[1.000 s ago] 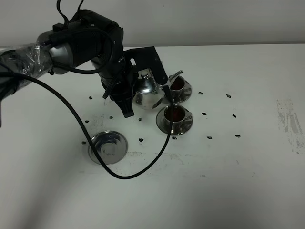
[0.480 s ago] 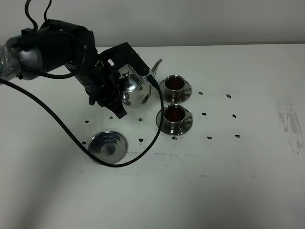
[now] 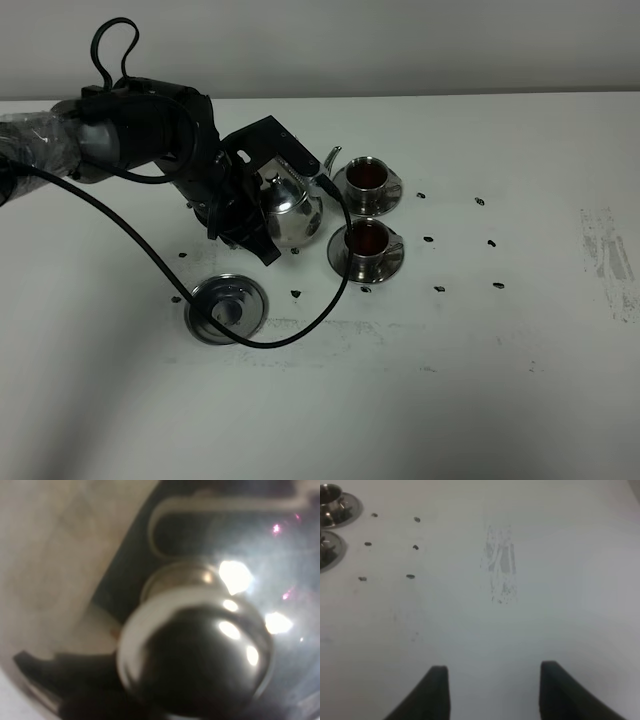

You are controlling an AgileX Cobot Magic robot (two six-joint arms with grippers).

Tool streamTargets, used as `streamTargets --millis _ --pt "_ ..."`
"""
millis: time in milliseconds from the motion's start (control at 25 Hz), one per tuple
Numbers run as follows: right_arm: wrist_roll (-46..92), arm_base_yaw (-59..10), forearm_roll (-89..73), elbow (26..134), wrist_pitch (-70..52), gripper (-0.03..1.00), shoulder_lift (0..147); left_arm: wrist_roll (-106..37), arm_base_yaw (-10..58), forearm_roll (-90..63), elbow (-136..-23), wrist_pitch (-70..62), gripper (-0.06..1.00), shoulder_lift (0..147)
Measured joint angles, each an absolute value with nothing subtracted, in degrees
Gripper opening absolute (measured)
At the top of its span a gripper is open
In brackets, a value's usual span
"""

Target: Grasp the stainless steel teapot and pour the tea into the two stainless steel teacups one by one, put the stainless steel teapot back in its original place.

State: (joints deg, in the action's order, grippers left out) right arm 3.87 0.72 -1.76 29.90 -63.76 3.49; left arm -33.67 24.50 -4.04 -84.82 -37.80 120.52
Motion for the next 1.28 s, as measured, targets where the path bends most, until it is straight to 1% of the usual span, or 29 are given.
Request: streamTargets --millis 400,600,720,960,1280 --pt "3.9 0.7 -1.8 29.9 -63.8 0.40 3.5 -33.7 24.5 -4.2 -84.8 -37.7 0.17 122.6" --pt "3.9 0.7 -1.8 29.9 -63.8 0.40 3.5 -33.6 25.4 -2.2 -83.5 -37.0 0.17 119.9" --pt "3.9 0.7 -1.8 29.9 -63.8 0.40 3.5 -33.6 25.8 -1.9 -78.7 -33.7 0.17 115.9" --pt "3.9 0.7 -1.8 29.9 -63.8 0.40 3.5 -31.0 25.8 -1.6 -68.6 -32.9 0.17 107.2" --pt "3.9 0.7 -1.8 29.9 -63.8 0.40 3.5 -24.2 25.8 -0.4 -59.8 -31.1 0.17 101.5"
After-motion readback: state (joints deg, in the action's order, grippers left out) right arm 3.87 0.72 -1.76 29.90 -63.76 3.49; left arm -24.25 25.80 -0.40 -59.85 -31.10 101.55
